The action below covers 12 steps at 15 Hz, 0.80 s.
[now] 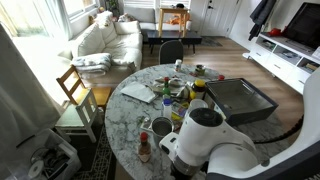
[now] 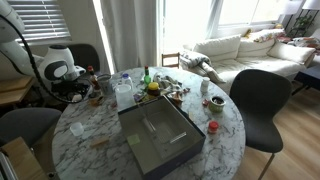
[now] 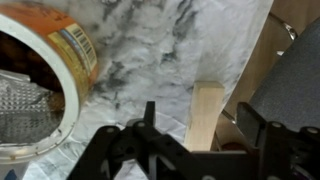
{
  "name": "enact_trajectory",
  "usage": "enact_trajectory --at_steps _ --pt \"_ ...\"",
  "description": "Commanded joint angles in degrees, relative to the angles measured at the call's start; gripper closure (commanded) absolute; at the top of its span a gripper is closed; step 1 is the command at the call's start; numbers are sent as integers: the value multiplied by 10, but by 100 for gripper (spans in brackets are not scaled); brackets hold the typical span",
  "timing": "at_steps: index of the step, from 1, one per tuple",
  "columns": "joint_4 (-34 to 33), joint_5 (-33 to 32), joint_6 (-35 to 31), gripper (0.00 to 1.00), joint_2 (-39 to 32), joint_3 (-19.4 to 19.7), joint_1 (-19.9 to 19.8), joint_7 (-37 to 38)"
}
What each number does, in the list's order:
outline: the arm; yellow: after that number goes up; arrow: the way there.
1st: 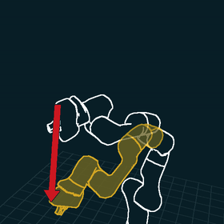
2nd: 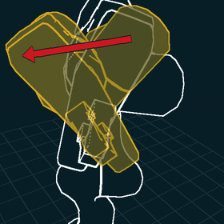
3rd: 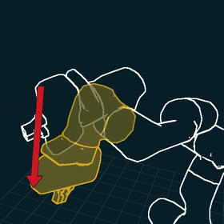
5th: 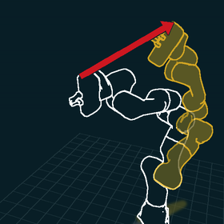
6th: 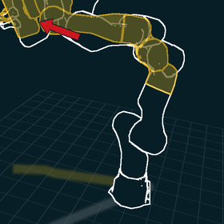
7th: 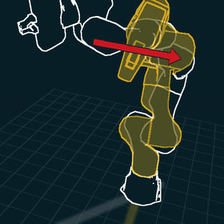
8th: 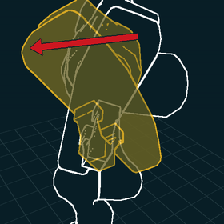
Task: Put the wooden block on top of the measuring cup
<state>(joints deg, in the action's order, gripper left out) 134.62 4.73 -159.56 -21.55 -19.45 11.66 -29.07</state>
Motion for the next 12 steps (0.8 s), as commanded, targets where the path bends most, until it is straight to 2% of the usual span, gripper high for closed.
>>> enact_trajectory --at_steps 1,3,5,7,8,10,12 --pt "-15 -21 -2 34 -25 -17 -18 5" --pt "-20 -26 3 25 -32 -19 -21 4" --pt "-23 -30 3 26 -38 -21 -23 5" --pt "-24 -30 0 37 -42 -27 -28 1" --pt "-25 -32 1 56 -41 -26 -29 2" --pt "-24 -34 3 63 -39 -26 -31 4" --pt "-25 -32 8 80 -36 -31 -37 -1"
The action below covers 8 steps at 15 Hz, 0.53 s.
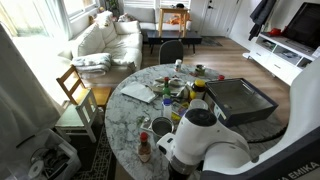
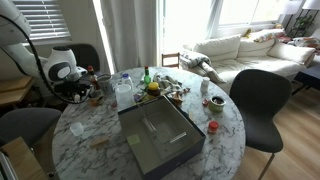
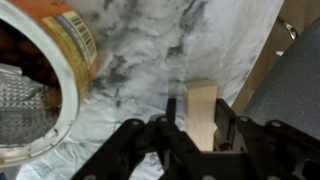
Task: Put the wooden block on top of the measuring cup
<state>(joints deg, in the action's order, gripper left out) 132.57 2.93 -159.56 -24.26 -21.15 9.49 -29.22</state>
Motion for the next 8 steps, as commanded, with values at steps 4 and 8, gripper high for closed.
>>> enact_trajectory --at_steps 4,8 --pt "5 15 13 93 12 -53 -45 -25" --pt "46 55 112 93 110 -98 -70 -15"
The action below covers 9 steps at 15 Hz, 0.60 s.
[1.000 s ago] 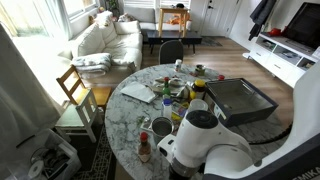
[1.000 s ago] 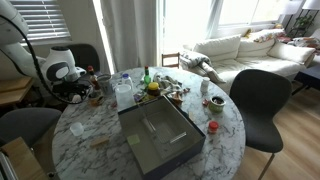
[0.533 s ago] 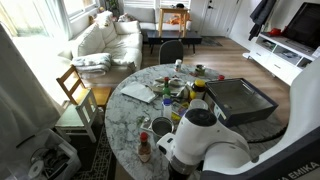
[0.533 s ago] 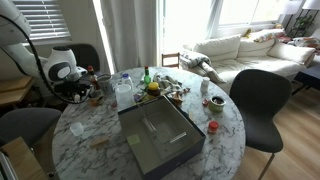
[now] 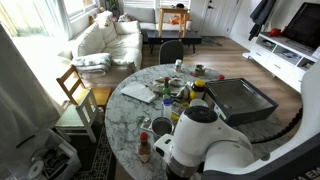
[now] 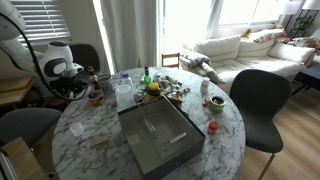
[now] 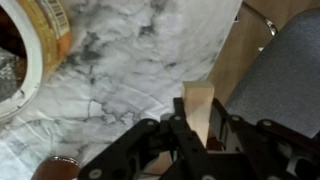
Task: Put the wooden block on top of the measuring cup
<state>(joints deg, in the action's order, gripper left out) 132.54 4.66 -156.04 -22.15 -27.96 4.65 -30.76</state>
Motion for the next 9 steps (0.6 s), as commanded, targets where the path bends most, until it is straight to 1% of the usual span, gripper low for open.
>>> enact_trajectory --at_steps 1,3,4,7,8,9 --pt "53 54 119 93 121 -30 -19 5" --pt "72 88 200 93 186 -14 -4 12" --pt "84 97 236 93 215 0 8 19" --pt "114 117 317 93 296 40 40 37" --pt "109 108 317 93 304 52 53 38" --pt "81 95 305 93 252 64 61 29"
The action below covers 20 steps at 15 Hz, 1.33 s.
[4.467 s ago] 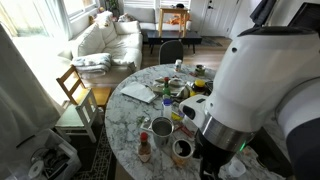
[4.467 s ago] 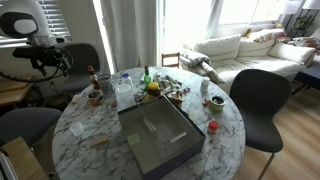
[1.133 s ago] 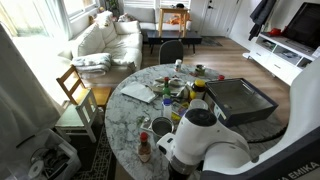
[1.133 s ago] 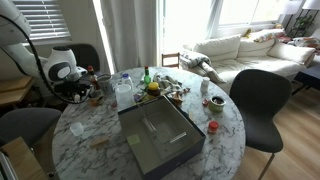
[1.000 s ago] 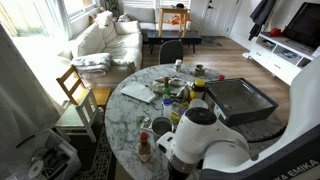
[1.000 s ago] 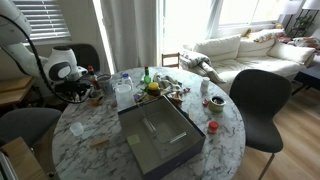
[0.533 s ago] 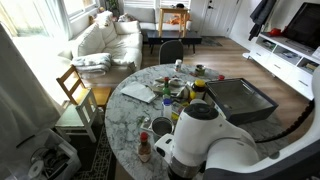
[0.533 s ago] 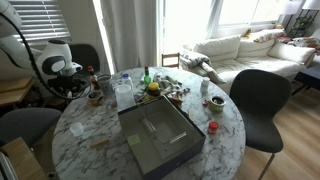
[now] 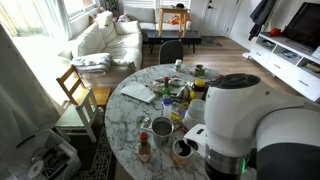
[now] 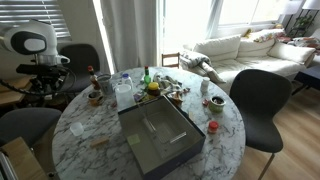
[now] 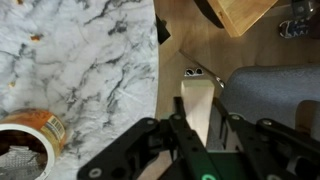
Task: Put the wooden block on top of the measuring cup
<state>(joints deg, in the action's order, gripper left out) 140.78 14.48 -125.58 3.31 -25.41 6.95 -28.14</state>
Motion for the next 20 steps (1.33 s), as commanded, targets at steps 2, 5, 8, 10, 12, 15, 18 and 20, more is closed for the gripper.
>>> enact_trajectory --at_steps 2,5,8,10,12,15,18,20 --pt "3 -4 2 70 16 53 53 3" --pt "1 -3 2 70 5 57 57 2" --pt "15 11 1 93 5 66 53 3" --pt "47 22 -6 93 15 86 52 -5" --pt "85 64 -16 93 28 110 47 -55" --pt "145 71 -27 93 48 146 35 -74" --pt "199 56 -67 93 82 174 29 -89" --pt "167 22 -70 93 68 189 23 -90"
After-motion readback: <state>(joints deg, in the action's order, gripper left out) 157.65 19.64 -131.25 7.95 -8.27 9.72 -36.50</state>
